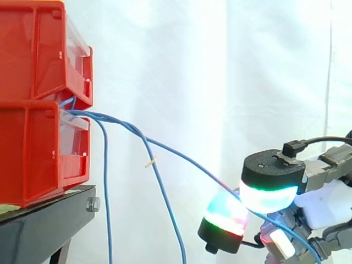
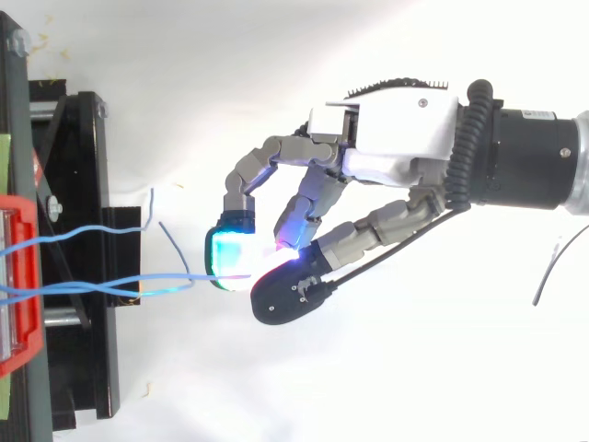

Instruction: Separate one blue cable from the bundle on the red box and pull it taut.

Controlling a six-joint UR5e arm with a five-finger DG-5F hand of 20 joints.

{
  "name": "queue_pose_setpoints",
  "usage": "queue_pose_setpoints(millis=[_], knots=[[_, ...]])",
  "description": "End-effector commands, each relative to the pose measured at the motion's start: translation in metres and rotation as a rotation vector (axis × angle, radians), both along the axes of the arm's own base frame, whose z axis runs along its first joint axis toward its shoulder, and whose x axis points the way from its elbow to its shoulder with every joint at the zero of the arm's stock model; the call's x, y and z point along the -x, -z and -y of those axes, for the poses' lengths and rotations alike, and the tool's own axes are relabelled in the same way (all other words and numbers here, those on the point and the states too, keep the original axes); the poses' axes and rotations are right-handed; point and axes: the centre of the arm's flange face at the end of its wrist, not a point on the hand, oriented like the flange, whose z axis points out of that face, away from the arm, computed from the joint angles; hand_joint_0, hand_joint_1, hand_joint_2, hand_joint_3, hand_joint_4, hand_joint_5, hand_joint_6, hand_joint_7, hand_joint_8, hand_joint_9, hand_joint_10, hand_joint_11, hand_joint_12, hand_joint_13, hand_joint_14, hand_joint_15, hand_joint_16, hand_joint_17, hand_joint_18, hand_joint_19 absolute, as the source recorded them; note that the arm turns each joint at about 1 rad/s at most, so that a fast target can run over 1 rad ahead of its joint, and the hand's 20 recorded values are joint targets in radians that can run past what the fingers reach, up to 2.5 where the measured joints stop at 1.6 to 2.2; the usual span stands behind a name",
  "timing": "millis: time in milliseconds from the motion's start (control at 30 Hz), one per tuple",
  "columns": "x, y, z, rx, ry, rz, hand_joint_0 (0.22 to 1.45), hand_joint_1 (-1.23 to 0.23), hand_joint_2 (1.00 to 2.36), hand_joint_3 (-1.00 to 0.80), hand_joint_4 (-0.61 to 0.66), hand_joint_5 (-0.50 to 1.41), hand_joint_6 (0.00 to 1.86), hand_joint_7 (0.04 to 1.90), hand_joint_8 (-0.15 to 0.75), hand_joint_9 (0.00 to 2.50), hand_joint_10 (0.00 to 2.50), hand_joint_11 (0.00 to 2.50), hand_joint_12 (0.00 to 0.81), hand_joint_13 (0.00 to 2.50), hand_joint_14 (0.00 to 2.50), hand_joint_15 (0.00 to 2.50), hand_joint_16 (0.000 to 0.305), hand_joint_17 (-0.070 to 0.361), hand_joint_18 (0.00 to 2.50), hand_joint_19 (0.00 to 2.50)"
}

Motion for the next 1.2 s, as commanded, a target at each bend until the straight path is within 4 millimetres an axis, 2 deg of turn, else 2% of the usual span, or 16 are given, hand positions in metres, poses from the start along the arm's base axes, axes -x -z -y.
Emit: queue_pose_setpoints(millis=[0,1167], knots=[[0.0002,0.0001,0.0001,0.0,0.001,-0.001,0.63,-0.89,1.01,-0.16,0.02,-0.03,0.9,0.94,0.322,1.26,0.02,0.44,0.385,1.05,0.02,0.54,0.052,0.118,0.69,0.44],[0.0,0.0,0.0001,0.0,0.001,0.0,0.63,-0.9,1.01,-0.16,0.02,-0.03,0.9,0.94,0.323,1.3,0.02,0.48,0.391,1.05,0.02,0.56,0.053,0.12,0.74,0.47]])
